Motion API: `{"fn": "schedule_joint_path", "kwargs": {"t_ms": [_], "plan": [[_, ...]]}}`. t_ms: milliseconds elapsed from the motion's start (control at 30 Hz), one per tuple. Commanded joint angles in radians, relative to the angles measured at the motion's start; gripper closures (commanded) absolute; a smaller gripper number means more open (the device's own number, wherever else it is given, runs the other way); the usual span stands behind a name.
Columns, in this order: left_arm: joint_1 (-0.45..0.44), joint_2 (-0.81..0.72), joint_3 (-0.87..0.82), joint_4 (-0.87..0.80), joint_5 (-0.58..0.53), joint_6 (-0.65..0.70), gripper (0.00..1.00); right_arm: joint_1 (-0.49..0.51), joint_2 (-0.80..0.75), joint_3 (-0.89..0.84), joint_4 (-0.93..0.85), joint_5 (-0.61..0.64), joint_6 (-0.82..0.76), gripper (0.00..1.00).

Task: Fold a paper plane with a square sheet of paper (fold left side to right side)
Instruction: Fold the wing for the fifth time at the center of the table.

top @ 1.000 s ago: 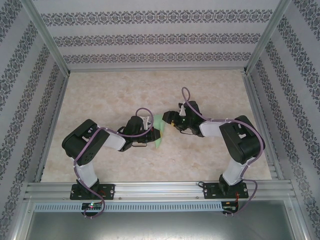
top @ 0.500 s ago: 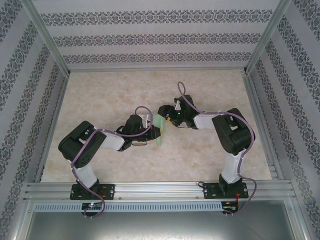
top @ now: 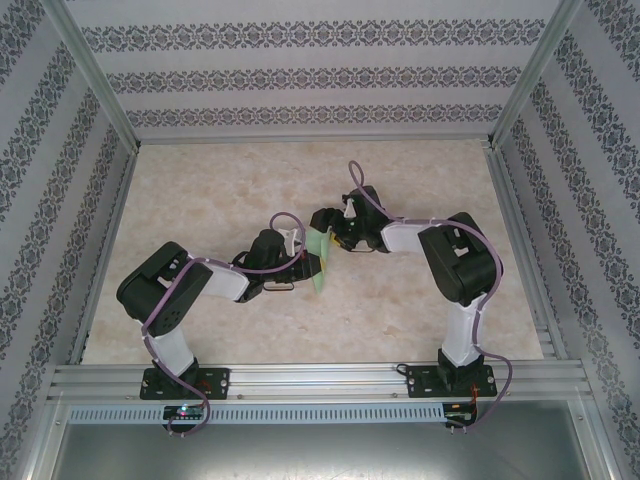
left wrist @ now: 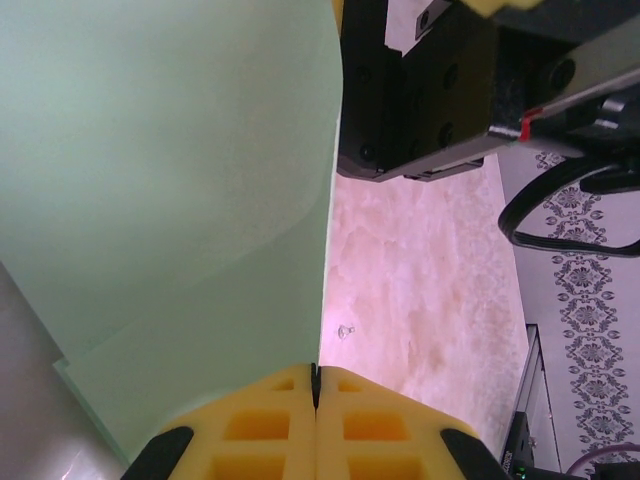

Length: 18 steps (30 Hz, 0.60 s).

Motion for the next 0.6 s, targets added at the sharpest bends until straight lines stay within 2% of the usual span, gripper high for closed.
{"fn": "schedule_joint_path", "kwargs": {"t_ms": [0,267,567], "plan": [[0.018,-0.009,-0.017,-0.004,-0.023,0.020,0.93,0.018,0.024,0.049,-0.125,0.026,-0.055,0.22],[0.021,-0.007,-0.030,-0.004,-0.033,0.022,0.93,0.038,0.057,0.143,-0.374,0.106,-0.145,0.20],[0.042,-0.024,-0.041,-0.036,-0.031,0.043,0.93,0.049,0.076,0.175,-0.443,0.139,-0.187,0.21]]}}
